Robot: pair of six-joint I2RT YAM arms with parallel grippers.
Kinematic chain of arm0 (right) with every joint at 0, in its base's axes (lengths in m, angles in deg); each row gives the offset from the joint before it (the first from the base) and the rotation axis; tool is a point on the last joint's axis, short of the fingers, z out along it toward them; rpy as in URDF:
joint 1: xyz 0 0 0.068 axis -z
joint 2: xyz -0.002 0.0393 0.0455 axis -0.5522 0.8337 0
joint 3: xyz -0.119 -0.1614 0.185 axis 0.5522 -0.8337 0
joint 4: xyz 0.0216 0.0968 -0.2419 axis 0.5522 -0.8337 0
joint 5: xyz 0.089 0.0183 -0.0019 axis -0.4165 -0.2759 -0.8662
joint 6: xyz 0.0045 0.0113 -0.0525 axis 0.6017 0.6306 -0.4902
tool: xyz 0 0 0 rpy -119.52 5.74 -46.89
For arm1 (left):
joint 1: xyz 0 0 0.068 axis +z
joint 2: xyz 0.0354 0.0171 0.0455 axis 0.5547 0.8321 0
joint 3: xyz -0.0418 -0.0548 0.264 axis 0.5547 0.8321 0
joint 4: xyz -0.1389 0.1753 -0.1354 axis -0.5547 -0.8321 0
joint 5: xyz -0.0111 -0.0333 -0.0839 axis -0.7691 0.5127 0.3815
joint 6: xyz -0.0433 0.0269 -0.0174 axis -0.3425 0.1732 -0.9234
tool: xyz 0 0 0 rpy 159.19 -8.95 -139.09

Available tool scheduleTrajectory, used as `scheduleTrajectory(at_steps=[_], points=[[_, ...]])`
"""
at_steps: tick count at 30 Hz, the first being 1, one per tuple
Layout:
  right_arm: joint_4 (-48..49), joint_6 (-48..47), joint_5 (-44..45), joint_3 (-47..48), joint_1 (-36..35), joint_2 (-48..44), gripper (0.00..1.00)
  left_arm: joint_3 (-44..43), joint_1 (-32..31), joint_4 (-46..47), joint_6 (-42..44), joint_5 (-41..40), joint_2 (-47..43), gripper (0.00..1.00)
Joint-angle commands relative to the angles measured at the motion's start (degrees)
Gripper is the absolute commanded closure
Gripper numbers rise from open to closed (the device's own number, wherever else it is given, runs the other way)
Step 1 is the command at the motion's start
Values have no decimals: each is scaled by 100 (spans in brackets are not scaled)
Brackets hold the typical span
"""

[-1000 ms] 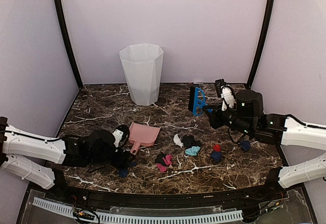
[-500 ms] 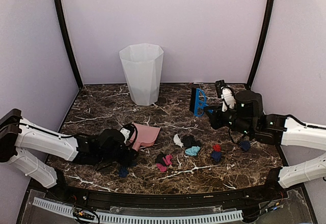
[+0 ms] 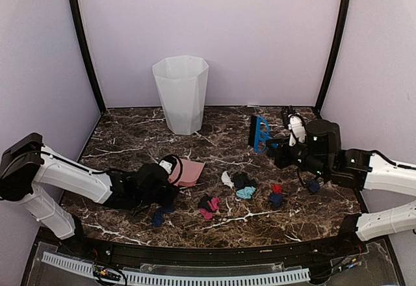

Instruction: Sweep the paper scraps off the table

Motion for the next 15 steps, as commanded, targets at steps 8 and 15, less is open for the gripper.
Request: scheduleTrajectory(at_steps=[8, 15], points=[[-272, 308, -667, -299, 27, -640, 100, -425, -24, 224, 163, -459, 506, 89], [-213, 500, -3000, -309, -2, -456, 100, -661, -21, -153, 315, -686, 279, 97]])
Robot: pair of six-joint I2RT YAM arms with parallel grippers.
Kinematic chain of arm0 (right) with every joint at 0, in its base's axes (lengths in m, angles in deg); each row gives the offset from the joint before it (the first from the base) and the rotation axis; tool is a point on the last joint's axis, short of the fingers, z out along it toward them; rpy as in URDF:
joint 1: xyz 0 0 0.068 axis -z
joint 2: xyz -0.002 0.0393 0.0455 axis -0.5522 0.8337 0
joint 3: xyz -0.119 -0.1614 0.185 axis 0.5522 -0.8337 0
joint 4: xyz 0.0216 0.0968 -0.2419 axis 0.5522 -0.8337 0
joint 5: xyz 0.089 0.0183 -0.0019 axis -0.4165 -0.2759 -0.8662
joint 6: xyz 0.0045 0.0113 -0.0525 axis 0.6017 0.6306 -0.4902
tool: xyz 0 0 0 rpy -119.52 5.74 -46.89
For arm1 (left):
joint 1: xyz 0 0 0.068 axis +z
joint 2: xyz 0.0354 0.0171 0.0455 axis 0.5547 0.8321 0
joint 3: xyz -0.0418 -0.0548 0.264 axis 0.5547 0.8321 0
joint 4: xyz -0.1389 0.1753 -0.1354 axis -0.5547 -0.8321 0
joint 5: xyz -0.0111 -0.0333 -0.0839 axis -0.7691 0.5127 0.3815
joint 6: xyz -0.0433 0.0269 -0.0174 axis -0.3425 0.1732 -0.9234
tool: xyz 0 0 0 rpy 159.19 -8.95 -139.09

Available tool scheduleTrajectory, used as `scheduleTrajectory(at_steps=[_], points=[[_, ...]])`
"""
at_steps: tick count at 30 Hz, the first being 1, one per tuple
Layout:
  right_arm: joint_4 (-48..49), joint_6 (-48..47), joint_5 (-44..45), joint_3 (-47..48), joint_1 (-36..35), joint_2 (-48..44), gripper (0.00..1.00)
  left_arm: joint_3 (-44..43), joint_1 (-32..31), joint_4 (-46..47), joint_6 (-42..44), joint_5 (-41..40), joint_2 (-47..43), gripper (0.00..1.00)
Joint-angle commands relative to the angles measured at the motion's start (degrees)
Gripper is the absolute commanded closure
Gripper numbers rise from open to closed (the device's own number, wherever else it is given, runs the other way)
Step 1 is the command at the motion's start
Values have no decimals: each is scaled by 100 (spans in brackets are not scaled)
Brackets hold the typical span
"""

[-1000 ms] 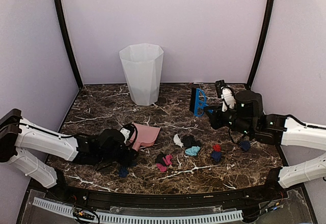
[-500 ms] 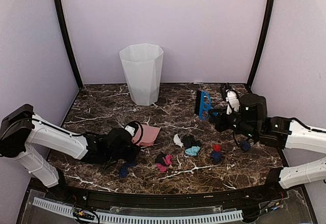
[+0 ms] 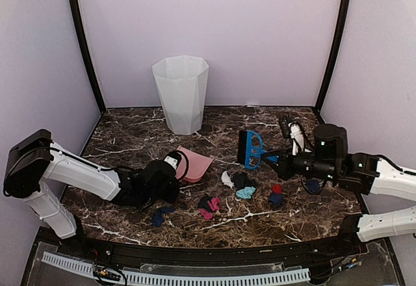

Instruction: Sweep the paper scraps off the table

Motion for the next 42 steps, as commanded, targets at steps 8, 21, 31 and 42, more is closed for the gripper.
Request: scheduleTrajectory(at_steps=[8, 21, 31, 42], points=[[1247, 808, -2029, -354, -413, 808, 100, -265, -6, -1111, -32, -1091, -1042, 97], [2079, 1380, -1243, 22, -1201, 3140, 100, 197, 191, -1375, -111, -1430, -2501, 98], [391, 1162, 1469, 307, -1198, 3074, 100, 423, 192, -713, 246, -689, -2732, 100], [957, 329, 1812, 94, -1053, 2128, 100, 476, 118, -294, 617, 471, -2717, 100]])
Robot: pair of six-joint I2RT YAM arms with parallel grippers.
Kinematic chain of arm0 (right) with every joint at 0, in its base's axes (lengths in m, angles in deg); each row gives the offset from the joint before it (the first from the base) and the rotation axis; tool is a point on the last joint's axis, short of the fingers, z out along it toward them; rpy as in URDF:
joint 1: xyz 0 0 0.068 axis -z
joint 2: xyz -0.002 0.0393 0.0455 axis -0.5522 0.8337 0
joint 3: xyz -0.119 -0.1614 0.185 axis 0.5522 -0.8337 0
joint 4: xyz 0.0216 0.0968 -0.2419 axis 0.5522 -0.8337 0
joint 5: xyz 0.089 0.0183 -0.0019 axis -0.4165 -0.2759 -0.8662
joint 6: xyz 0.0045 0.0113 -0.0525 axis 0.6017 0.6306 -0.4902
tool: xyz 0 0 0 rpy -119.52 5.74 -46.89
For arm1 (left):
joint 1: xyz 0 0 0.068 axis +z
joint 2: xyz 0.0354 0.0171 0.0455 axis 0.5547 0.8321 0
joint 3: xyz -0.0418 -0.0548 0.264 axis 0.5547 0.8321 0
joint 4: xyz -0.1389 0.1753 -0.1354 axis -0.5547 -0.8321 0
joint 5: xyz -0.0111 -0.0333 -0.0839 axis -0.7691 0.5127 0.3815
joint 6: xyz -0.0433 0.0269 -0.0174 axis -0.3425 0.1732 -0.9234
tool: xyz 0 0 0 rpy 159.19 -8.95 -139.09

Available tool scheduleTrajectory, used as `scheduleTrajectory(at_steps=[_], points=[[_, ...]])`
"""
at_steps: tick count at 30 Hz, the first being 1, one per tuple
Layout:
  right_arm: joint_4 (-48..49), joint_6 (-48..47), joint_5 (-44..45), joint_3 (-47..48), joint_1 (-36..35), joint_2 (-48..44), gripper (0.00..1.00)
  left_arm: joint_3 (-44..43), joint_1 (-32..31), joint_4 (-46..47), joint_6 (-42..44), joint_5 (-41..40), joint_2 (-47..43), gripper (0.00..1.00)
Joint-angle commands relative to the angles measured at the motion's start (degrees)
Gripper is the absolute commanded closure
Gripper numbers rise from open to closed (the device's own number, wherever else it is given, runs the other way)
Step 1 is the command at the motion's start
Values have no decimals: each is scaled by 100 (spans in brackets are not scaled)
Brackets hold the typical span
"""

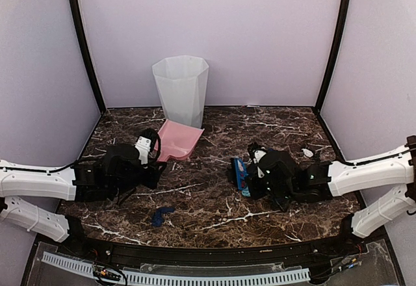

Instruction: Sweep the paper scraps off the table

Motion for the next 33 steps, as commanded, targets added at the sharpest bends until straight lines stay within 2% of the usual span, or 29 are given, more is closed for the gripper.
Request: scheduleTrajectory(at_steps=[1, 4, 11, 16, 19, 22, 28, 33], points=[[778, -622, -168, -131, 106, -734, 100, 87, -83, 381, 248, 624, -79, 100], [781, -834, -192, -157, 316, -1189, 100, 45, -113, 291, 156, 559, -99, 100], [169, -1256, 894, -103, 726, -1669, 100, 13, -114, 201, 117, 949, -112, 100], [626, -1786, 1034, -411, 1056, -1821, 100, -290, -237, -150, 87, 1204, 199, 100], [1435, -2351, 555, -676, 1494, -1807, 100, -570, -390, -477, -31, 1238, 471, 100], [1769, -2828, -39, -601, 1895, -1467, 100, -985, -685, -1212, -160, 1237, 700, 100], [1568, -3552, -1430, 70, 2372, -399, 100, -1576, -1252, -2428, -325, 1424, 1122, 100], [1201, -4025, -1832, 592, 2423, 287, 100, -1802, -1396, -2822, -342, 1430, 1399, 100]])
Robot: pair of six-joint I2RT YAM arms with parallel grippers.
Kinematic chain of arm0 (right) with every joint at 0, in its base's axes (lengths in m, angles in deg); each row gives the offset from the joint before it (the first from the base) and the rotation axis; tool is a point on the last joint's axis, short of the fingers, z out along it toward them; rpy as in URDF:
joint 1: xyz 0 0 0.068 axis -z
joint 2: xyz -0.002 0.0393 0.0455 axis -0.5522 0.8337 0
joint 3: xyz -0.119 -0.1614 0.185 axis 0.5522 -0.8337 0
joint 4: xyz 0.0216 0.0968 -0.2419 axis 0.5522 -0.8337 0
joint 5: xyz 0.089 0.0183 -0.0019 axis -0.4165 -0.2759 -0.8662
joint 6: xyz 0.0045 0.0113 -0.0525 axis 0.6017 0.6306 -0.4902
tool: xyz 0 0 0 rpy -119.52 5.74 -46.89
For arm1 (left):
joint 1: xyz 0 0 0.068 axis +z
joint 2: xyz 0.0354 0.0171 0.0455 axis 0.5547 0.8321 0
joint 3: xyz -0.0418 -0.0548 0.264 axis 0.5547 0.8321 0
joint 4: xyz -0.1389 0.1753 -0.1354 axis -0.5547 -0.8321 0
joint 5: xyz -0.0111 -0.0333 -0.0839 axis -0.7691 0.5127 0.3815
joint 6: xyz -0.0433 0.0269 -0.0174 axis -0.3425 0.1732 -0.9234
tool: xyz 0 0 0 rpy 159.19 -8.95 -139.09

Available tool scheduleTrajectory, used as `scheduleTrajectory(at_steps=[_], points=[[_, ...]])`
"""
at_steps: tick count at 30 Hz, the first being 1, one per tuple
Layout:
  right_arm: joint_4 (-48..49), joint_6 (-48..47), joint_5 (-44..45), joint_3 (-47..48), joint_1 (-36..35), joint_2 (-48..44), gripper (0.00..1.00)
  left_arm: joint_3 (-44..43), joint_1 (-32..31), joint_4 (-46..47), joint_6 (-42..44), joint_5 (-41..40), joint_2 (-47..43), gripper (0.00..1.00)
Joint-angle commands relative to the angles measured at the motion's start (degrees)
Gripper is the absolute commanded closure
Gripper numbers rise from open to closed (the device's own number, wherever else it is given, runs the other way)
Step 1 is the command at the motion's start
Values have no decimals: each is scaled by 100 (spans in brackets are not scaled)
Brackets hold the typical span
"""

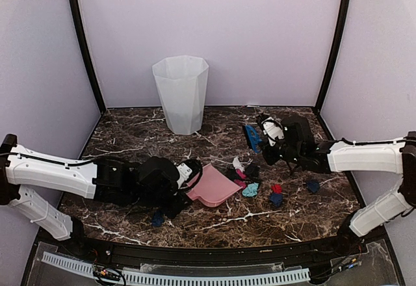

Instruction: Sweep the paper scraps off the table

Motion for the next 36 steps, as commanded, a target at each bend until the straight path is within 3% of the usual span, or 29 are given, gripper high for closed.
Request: scheduleTrajectory(at_steps=[1, 14, 23, 31, 36], points=[[-42, -604, -663, 437, 44, 344, 100, -228, -77, -698, -60, 72, 112, 100], [144, -1057, -1105, 629, 59, 1309, 100, -1052, -78, -1096, 108, -160, 1402, 100], [-247, -841, -1748, 566, -30, 1174, 100, -1386, -73, -1148, 118, -249, 1922, 100], [-784, -32, -2495, 680, -338, 984, 100, -1555, -1, -1134, 111, -316, 2225, 100], [250, 1030, -2554, 161, -280, 263, 100, -1499, 2, -1009, 172, -200, 2179, 100]])
